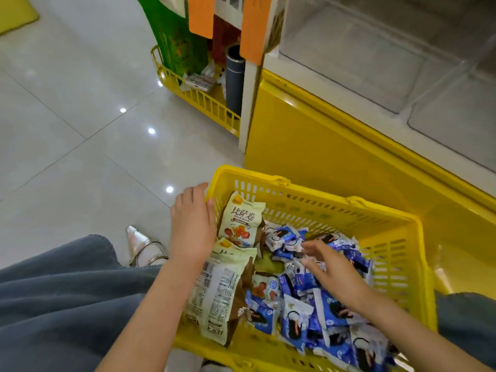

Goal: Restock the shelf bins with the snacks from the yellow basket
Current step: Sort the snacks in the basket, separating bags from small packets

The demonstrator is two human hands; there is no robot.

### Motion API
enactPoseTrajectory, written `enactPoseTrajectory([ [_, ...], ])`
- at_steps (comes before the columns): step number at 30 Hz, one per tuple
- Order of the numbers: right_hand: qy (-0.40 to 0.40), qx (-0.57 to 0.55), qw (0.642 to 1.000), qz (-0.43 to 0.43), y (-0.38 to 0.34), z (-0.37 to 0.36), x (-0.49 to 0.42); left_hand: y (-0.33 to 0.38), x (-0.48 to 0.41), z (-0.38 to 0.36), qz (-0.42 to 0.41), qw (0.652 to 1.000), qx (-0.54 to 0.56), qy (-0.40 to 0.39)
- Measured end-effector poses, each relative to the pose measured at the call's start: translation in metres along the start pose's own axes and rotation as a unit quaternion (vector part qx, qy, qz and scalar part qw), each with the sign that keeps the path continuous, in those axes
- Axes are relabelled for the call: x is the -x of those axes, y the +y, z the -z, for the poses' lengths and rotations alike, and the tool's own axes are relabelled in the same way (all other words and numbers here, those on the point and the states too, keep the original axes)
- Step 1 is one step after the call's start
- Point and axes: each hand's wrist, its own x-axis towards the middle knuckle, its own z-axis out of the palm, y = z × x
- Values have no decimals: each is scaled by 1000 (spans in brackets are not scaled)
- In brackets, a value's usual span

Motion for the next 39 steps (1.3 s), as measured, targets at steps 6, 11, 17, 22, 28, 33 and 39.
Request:
enactPoseTrajectory([
  [6, -124, 154, 980, -6, 29, -1, 47, 67, 48, -9, -98, 970, 141, -173],
  [11, -55, 133, 990, 9, 41, -5, 62, 80, 111, -65, -64, 870, 87, -481],
  [17, 53, 74, 995, -36, 58, 0, 90, 75, 138, -97, -3, 840, 53, -540],
  [22, 108, -32, 986, -119, 64, 13, 100, 82, 132, -99, -14, 843, 51, -535],
  [28, 49, -46, 988, -140, 75, 28, 94, 98, 113, -97, -39, 866, 153, -474],
  [33, 241, -90, 956, -140, 74, 44, 67, 128, 85, -105, 7, 929, 178, -324],
  [39, 193, -205, 935, -218, 81, 44, 22, 155, 58, -140, 72, 928, 89, -354],
])
